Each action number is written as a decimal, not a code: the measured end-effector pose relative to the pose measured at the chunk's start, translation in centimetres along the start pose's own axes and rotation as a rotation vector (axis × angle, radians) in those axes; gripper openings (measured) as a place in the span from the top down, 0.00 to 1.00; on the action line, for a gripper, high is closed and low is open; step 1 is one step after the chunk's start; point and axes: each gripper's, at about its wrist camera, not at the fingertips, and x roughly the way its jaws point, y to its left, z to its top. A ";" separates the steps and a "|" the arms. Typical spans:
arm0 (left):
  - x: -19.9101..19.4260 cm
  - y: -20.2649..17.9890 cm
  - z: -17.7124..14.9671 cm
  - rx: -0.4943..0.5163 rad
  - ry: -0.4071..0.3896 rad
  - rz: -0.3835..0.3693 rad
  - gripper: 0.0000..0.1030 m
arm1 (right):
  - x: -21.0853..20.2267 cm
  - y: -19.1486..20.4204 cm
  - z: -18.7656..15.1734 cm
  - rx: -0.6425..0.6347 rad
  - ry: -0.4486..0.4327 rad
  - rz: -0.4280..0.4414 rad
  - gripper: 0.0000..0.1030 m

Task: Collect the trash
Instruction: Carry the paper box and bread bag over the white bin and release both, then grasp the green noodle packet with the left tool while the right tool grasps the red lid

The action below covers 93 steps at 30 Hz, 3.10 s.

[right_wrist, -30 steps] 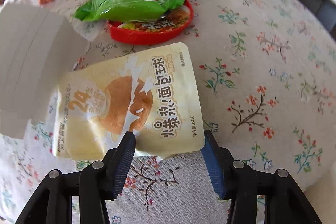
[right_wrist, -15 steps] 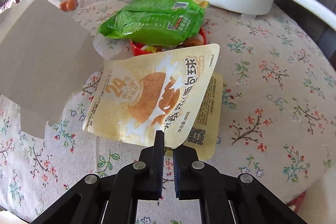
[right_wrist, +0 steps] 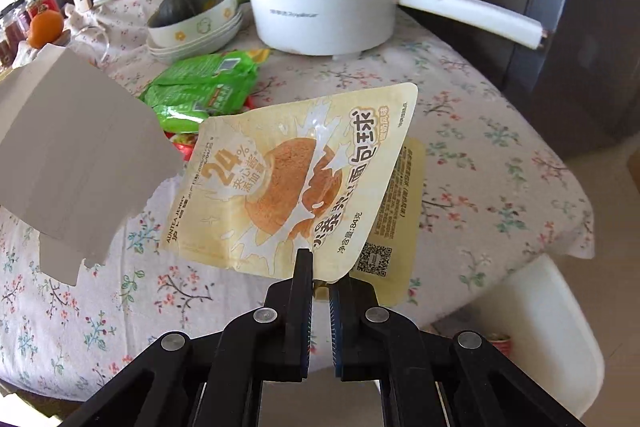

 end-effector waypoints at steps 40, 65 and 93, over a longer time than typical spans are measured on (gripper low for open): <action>18.8 -24.3 -11.6 0.434 0.352 -0.153 0.94 | -7.3 -21.1 -10.0 0.342 0.047 -0.148 0.61; 17.8 -19.5 -8.8 0.409 0.327 0.069 0.12 | -6.7 -17.8 -7.3 0.278 0.038 -0.160 0.22; 23.5 -6.8 1.1 0.593 0.237 0.314 0.14 | 1.7 -9.8 1.0 0.158 0.103 -0.080 0.18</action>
